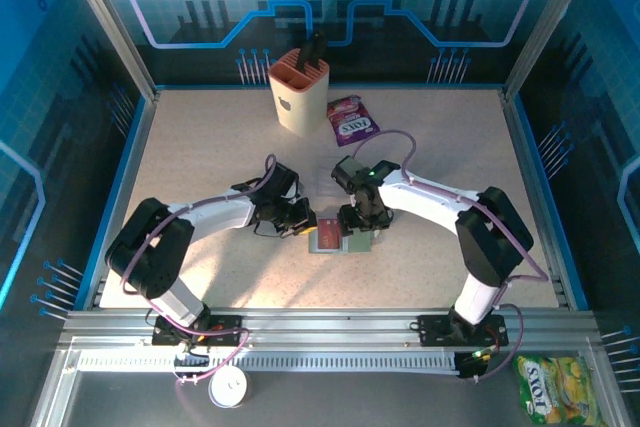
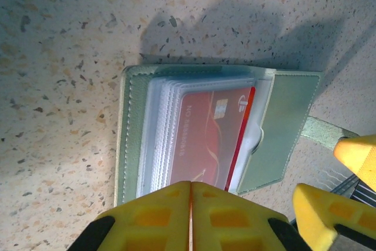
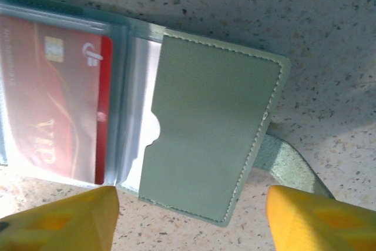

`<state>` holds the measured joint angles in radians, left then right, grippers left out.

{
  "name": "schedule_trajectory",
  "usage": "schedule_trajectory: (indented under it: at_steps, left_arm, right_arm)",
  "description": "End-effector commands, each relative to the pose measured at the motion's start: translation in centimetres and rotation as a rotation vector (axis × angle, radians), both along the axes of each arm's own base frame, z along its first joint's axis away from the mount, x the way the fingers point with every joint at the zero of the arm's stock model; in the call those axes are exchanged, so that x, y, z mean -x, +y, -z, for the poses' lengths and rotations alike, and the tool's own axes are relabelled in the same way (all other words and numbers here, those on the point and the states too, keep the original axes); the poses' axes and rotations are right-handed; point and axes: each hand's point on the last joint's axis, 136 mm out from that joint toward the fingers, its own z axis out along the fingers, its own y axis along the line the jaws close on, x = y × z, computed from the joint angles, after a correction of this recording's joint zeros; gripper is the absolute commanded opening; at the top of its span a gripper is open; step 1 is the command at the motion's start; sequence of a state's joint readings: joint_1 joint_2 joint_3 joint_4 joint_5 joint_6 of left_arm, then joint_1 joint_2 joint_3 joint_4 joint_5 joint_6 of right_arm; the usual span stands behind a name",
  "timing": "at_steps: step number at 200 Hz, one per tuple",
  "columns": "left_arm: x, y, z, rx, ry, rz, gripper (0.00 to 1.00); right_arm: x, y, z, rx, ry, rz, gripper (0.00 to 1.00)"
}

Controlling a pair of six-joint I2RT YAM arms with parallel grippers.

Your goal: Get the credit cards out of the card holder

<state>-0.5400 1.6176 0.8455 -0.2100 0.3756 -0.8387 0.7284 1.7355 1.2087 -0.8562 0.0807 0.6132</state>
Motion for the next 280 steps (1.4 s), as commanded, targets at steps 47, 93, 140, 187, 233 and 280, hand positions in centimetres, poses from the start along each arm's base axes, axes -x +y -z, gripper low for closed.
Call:
schedule_trajectory:
  at_steps: [47,93,140,187,233,280]
  left_arm:
    - [0.6,-0.5,0.9,0.014,0.035,0.014,0.10]
    - [0.4,-0.4,1.0,0.010,0.032,0.013,0.09]
    - [0.5,-0.5,1.1,0.007,0.034,0.014,0.10]
    - [0.4,-0.5,1.2,0.006,0.040,0.010,0.09]
    - [0.2,-0.4,0.5,-0.005,0.023,0.013,0.10]
    - [0.1,0.7,-0.5,-0.044,-0.020,0.008,0.11]
  right_arm:
    - [0.1,-2.1,1.9,0.140,0.016,0.020,0.85]
    - [0.2,-2.5,3.3,0.139,0.040,0.030,0.92]
    - [0.9,-2.4,5.2,0.067,0.095,0.056,0.94]
    - [1.6,-2.9,7.2,0.049,0.135,0.078,0.92]
    - [1.2,-2.7,6.8,0.037,0.120,0.065,0.90]
    - [1.2,-1.2,6.3,0.021,0.118,0.041,0.90]
